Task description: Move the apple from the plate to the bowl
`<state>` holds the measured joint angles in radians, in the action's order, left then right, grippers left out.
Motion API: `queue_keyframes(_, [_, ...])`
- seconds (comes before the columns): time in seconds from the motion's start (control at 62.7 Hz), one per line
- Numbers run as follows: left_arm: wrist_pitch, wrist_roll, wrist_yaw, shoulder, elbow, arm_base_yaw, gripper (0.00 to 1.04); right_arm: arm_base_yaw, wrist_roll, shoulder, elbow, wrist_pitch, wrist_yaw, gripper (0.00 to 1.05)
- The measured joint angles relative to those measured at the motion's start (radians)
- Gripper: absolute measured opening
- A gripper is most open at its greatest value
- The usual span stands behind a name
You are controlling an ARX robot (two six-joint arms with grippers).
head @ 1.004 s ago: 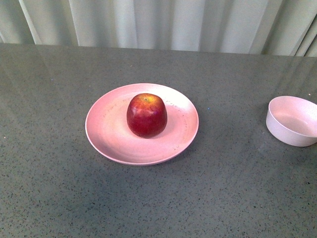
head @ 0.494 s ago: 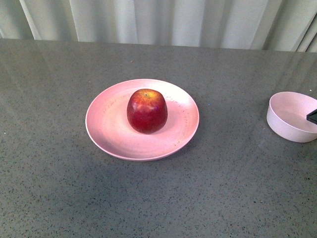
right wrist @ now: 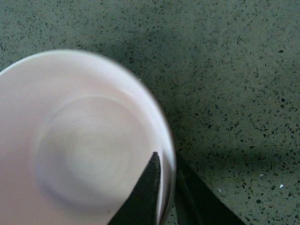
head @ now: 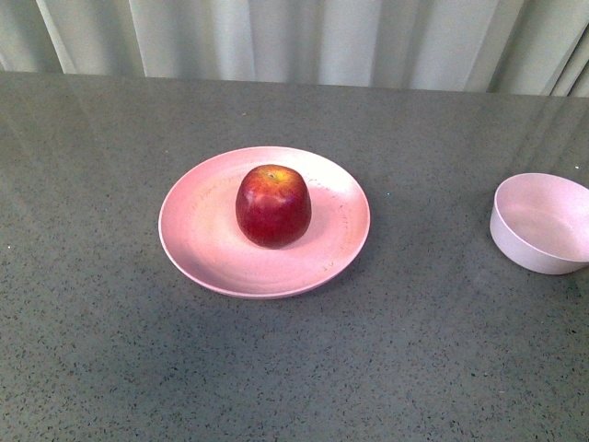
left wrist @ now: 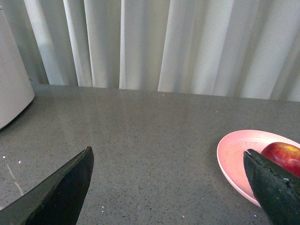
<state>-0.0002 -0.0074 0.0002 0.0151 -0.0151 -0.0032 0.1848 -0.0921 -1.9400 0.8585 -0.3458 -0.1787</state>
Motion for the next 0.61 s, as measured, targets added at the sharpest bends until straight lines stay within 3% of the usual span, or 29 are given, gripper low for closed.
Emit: queue_keyframes(0.606, [0.0, 0.0, 0.0, 0.0, 0.0, 0.0, 0.96, -0.181, -0.083, 0.008, 0.012, 0.022, 0.057, 0.01])
